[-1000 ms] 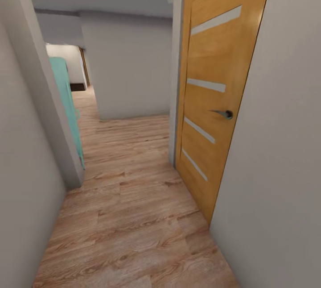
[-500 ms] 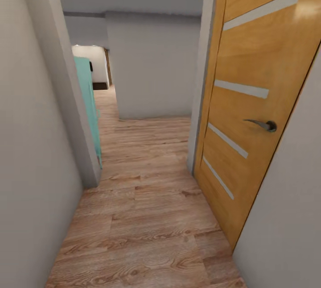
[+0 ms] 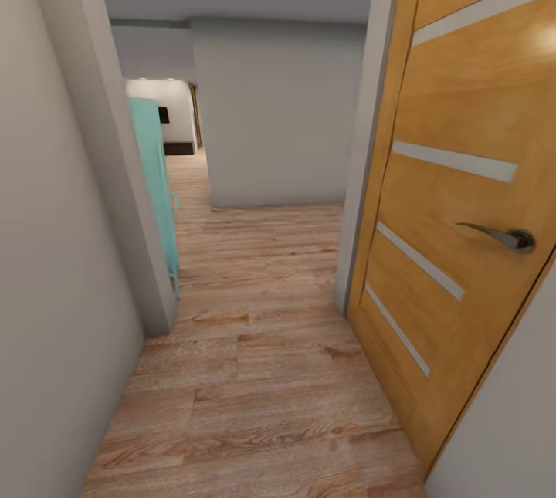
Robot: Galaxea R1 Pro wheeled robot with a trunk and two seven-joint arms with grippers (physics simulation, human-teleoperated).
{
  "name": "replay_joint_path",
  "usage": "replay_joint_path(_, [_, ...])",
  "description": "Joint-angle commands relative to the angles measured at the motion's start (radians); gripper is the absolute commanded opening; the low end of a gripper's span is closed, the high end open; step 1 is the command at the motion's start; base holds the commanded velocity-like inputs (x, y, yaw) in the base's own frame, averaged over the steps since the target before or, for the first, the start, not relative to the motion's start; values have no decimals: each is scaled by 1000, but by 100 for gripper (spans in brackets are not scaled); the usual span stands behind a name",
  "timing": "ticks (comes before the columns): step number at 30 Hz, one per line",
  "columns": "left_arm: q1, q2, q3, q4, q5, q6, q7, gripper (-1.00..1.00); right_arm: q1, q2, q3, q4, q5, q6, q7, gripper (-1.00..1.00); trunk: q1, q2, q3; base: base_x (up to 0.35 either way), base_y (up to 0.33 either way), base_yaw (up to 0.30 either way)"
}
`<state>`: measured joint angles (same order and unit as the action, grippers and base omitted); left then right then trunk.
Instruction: Move the two storage containers from the living room to the garage. In the garage, place one container on the floor and stack the other container on top of it (either order is fine).
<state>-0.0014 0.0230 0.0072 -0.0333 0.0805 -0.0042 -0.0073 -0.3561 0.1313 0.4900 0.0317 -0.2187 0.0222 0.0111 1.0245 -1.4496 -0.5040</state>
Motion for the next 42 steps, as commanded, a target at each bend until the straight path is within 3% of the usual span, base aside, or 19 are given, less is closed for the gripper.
replay_joint_path(1, [0, 0, 0, 0, 8, 0, -1, 100, -1, 1, 9, 2, -10, 1, 1, 100, 1, 0, -1, 322, 0, 0])
replay_joint_path(19, [0, 0, 0, 0, 8, 0, -1, 100, -1, 1, 9, 2, -10, 1, 1, 100, 1, 0, -1, 322, 0, 1])
replay_joint_path(33, [0, 0, -1, 0, 8, 0, -1, 100, -1, 1, 9, 2, -11, -17, 1, 100, 1, 0, -1, 322, 0, 229])
replay_joint_path(42, [0, 0, 0, 0, 8, 0, -1, 100, -1, -1, 8, 2, -11, -18, 1, 100, 1, 0, -1, 322, 0, 42])
